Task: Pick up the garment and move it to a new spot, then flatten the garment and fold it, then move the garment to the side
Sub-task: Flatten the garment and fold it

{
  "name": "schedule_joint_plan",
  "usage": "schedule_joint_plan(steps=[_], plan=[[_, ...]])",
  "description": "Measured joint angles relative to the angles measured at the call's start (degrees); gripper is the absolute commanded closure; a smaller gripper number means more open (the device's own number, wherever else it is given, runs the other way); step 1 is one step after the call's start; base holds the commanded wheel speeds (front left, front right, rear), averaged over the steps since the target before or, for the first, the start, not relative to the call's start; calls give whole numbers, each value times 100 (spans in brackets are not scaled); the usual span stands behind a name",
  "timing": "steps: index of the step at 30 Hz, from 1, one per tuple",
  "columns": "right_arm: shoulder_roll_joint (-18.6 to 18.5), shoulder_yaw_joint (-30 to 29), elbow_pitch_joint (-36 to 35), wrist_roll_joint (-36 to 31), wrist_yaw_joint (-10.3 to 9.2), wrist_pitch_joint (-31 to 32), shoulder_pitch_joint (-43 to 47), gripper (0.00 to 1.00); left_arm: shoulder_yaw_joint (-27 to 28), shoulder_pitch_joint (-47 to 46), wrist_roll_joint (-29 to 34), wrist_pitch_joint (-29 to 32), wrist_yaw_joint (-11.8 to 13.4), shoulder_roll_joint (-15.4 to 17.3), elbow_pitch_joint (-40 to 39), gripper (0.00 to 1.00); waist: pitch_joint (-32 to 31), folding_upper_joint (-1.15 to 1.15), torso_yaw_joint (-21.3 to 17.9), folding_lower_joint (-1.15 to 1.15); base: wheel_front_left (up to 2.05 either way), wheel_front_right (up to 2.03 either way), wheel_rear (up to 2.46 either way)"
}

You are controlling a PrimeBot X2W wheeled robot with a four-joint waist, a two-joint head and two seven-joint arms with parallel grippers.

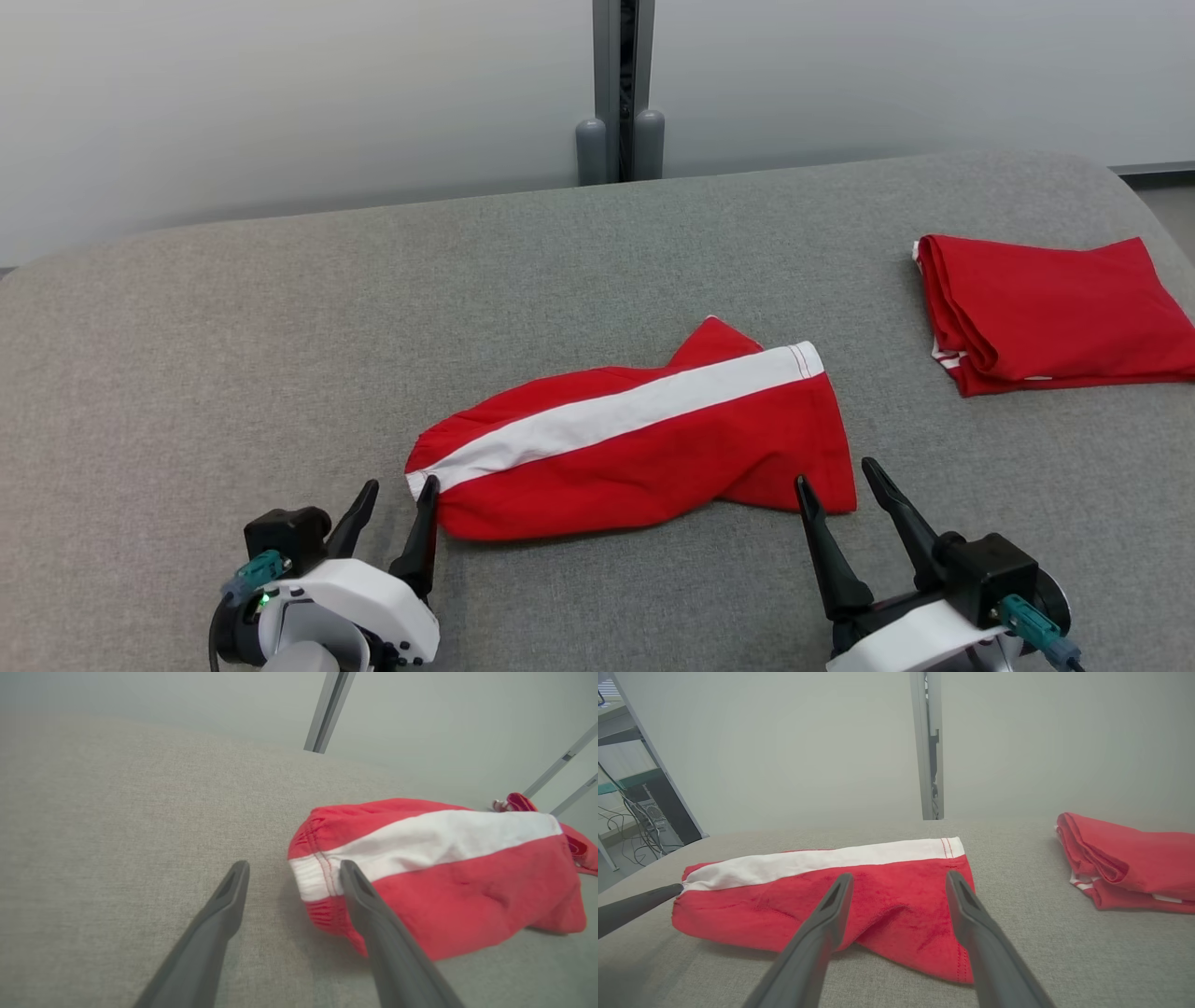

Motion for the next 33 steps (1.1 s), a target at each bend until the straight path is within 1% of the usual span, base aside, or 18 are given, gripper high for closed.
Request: schedule_joint_plan(steps=[3,5,7,8,9,11,13,16,17,18,19,20,21,25,26,27,28,33], plan=[[0,30,-2,4,1,0,-71,0,-12,-172,-22,48,0,5,238,0,97,0,-39,0,0,0,0],[0,31,-8,7,1,0,-88,0,-40,-238,-103,87,-1,4,344,7,139,0,-69,0,0,0,0],[-1,26,-9,9,0,0,-91,0,-124,-294,-168,133,-3,-10,437,26,170,0,-91,0,0,0,0],[0,26,-12,10,0,0,-96,0,-153,-323,-208,158,-7,-19,459,42,181,0,-101,0,0,0,0],[0,26,-14,11,1,0,-99,0,-186,-337,-282,190,-10,-25,472,51,191,0,-111,0,0,0,0],[-1,21,-19,12,1,0,-108,0,-288,-346,-424,275,-10,-38,489,56,215,0,-123,0,0,0,0],[0,11,-29,14,0,0,-138,0,-370,-370,-530,344,-11,-37,499,57,241,0,-125,0,0,0,0],[-1,-9,-43,21,0,0,-182,0,-460,-444,-690,490,-12,9,549,54,271,0,-120,0,0,0,0],[0,-9,-44,21,0,0,-181,0,-503,-443,-719,537,-13,24,577,52,279,0,-116,0,0,0,0],[-1,-12,-45,21,0,0,-182,0,-525,-444,-726,557,-16,31,590,45,285,0,-112,0,0,0,0],[0,-13,-46,22,0,0,-183,0,-542,-447,-767,608,-16,31,605,36,289,0,-107,0,0,0,0],[0,-15,-47,21,0,0,-186,0,-560,-448,-776,659,-16,32,637,7,291,0,-104,0,0,0,0],[0,-24,-47,22,0,0,-187,0,-572,-448,-776,669,-18,34,651,0,292,0,-101,0,0,0,0],[-1,-38,-47,40,0,0,-194,0,-649,-463,-794,843,-1,30,704,0,280,0,-89,0,0,0,0],[0,-37,-47,42,0,0,-194,0,-667,-469,-799,860,-1,30,701,8,276,0,-87,0,0,0,0],[0,-35,-46,53,0,0,-195,0,-681,-469,-813,865,-1,27,693,55,271,0,-87,0,0,0,0],[-1,-33,-46,59,0,0,-196,0,-720,-469,-813,893,-1,25,682,100,267,0,-88,0,0,0,0],[-1,-38,-48,60,0,0,-203,0,-828,-465,-816,781,-2,25,472,100,254,0,-75,0,0,0,0]])
